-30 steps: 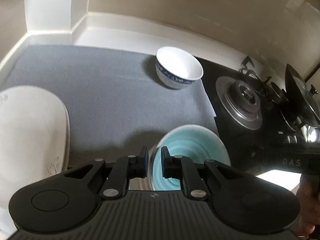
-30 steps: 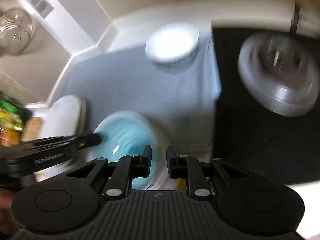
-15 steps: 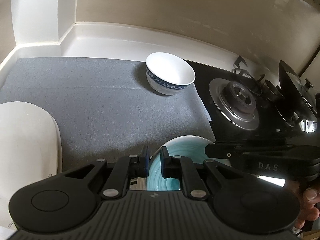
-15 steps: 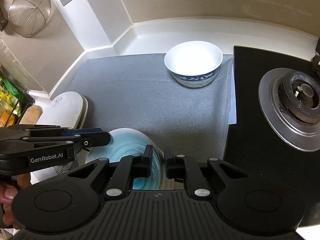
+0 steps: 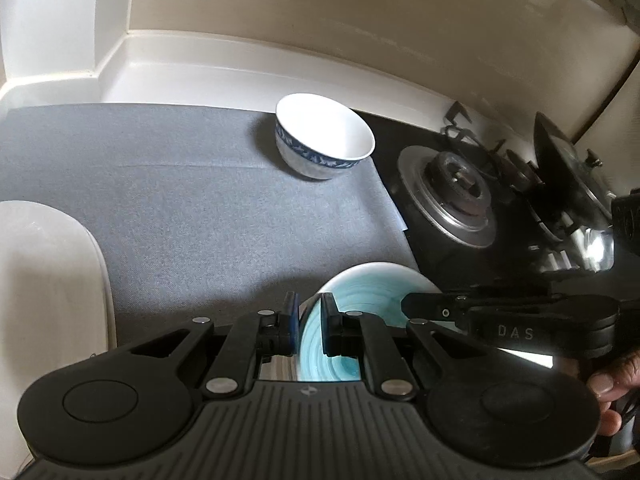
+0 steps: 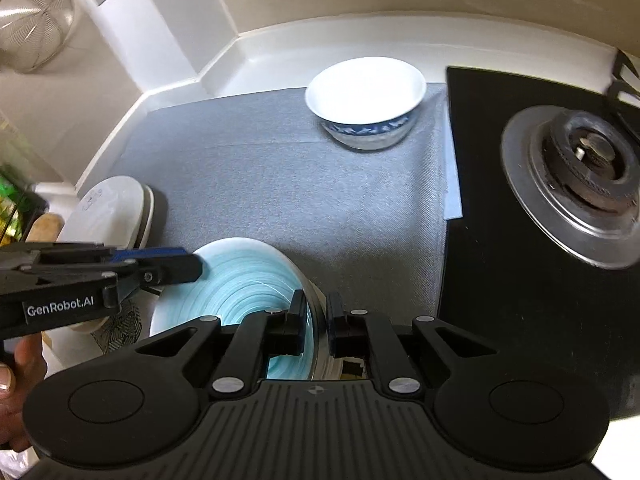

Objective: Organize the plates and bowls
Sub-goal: 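Move the open left gripper to the white blue-banded bowl, then close the left gripper on the white bowl rim and lift, then carry the white bowl with the left gripper and lower it into the teal bowl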

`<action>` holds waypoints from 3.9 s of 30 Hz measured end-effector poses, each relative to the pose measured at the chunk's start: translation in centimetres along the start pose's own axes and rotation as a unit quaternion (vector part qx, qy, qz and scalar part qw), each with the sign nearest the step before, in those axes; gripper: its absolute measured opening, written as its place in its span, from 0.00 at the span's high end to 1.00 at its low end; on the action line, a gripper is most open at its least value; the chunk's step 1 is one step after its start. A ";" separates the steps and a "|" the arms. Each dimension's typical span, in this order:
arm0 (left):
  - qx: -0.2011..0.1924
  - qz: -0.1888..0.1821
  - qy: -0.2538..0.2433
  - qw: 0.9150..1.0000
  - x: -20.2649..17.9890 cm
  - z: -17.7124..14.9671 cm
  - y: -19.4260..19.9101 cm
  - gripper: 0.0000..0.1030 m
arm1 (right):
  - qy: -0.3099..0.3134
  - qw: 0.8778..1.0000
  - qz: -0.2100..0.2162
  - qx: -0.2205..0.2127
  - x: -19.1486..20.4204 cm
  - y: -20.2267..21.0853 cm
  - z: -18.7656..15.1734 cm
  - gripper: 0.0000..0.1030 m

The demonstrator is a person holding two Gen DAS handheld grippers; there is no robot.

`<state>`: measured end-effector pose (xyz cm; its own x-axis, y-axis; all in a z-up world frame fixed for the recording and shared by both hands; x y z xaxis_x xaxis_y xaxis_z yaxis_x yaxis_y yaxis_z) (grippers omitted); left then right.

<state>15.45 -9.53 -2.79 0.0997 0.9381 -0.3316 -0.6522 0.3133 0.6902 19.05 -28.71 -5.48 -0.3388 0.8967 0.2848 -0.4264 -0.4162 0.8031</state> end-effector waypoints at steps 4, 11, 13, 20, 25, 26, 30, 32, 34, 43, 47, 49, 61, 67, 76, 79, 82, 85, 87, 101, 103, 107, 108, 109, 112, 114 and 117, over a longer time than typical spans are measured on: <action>-0.037 -0.029 0.002 0.999 0.9 2.4 0.9 0.88 | -0.007 0.999 -0.009 -0.041 0.3 2.4 0.8 0.71; -0.077 -0.050 0.030 0.995 3.3 6.6 -1.1 0.88 | -0.042 0.991 -0.025 -0.126 1.1 7.1 0.5 0.58; -0.079 -0.054 0.034 0.995 3.6 7.3 -1.9 0.86 | -0.048 0.988 -0.036 -0.140 1.3 8.2 -0.3 0.58; -0.079 -0.043 0.058 0.994 4.6 9.8 -5.9 0.67 | -0.073 0.982 -0.078 -0.154 0.9 10.2 -1.8 0.57; -0.073 -0.036 0.084 0.993 5.3 11.3 -8.9 0.67 | -0.065 0.982 -0.087 -0.154 0.6 10.2 -1.2 0.57; -0.071 -0.036 0.088 0.993 5.3 11.6 -9.6 0.67 | -0.064 0.982 -0.088 -0.155 0.5 10.3 -1.0 0.57; -0.057 -0.030 0.093 0.994 5.5 12.2 -12.0 0.67 | -0.069 0.982 -0.089 -0.155 -0.2 10.2 -0.4 0.57; -0.051 -0.031 0.100 0.993 5.5 12.3 -13.0 0.67 | -0.068 0.982 -0.092 -0.150 -0.5 10.1 -0.3 0.57; -0.046 -0.033 0.103 0.993 5.3 12.3 -13.7 0.67 | -0.068 0.982 -0.092 -0.147 -0.6 10.2 -0.5 0.57; -0.019 -0.003 0.096 0.995 5.1 12.1 -15.7 0.85 | -0.070 0.986 -0.075 -0.130 -0.5 8.5 0.5 0.57; -0.020 0.015 0.083 0.996 5.9 11.3 -14.0 0.89 | -0.055 0.990 -0.055 -0.121 -0.4 6.4 2.1 0.57; -0.017 0.019 0.091 0.996 6.7 10.4 -12.7 0.89 | -0.043 0.991 -0.049 -0.113 -0.3 4.9 3.1 0.57; -0.001 0.056 0.079 0.995 9.4 5.5 -5.3 0.88 | 0.033 0.996 -0.036 -0.075 1.6 -4.3 8.2 0.45; -0.018 0.058 0.077 0.995 9.2 5.0 -4.6 0.88 | 0.069 0.997 -0.027 -0.034 2.8 -8.0 8.5 0.45; -0.017 0.057 0.063 0.996 8.9 5.1 -4.9 0.87 | 0.075 0.997 -0.024 0.007 2.9 -10.5 7.9 0.74; -0.017 0.050 0.064 0.997 8.9 5.2 -4.9 0.87 | 0.063 0.998 -0.015 0.009 2.8 -10.7 7.6 0.84; -0.018 0.055 0.055 0.997 8.6 5.3 -4.9 0.88 | 0.066 0.998 -0.014 0.008 3.0 -10.7 7.4 0.89; -0.026 0.052 0.055 0.997 8.5 5.4 -4.4 0.88 | 0.056 0.998 -0.014 0.000 3.2 -10.1 7.5 0.89; -0.038 0.051 0.051 0.997 8.2 5.7 -3.6 0.89 | 0.055 0.998 -0.017 -0.012 3.5 -9.2 7.9 0.89; -0.098 -0.004 -0.003 0.995 1.9 7.5 4.8 0.89 | 0.031 0.995 -0.037 -0.082 4.8 2.3 8.3 0.89; -0.091 -0.016 -0.008 0.996 1.0 7.0 5.4 0.89 | 0.025 0.996 -0.041 -0.078 4.5 3.5 7.5 0.89; -0.073 -0.032 -0.016 0.997 -0.2 5.5 5.6 0.89 | 0.014 0.997 -0.053 -0.060 4.0 5.1 5.6 0.89; -0.066 -0.036 -0.016 0.997 -0.1 5.0 5.6 0.89 | 0.015 0.997 -0.057 -0.056 4.0 5.3 5.0 0.89; -0.059 -0.039 -0.015 0.997 -0.2 4.5 5.6 0.89 | 0.014 0.997 -0.059 -0.051 4.0 5.4 4.4 0.89; -0.042 -0.044 -0.021 0.998 -0.4 3.1 5.5 0.89 | 0.005 0.997 -0.060 -0.037 3.6 5.6 2.9 0.89; -0.024 -0.048 -0.017 0.998 -0.2 2.3 5.1 0.89 | 0.005 0.998 -0.061 -0.028 3.6 5.4 2.0 0.89; -0.009 -0.050 -0.013 0.999 0.2 1.5 4.8 0.89 | 0.004 0.998 -0.066 -0.016 3.5 4.9 0.8 0.89</action>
<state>13.42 -7.61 1.40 0.1846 0.9056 -0.3820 -0.6509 0.4038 0.6428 16.48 -27.50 -0.12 -0.2838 0.9430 0.1739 -0.4945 -0.2993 0.8160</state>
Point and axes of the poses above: each gripper's, at about its wrist camera, not at the fingertips, and y roughly against the way its jaws point, x to its left, z to its top, the point moved 2 cm from there along -y, roughly the way its jaws point, and after that the axes turned 7 degrees about -x, right-handed, at the moved point
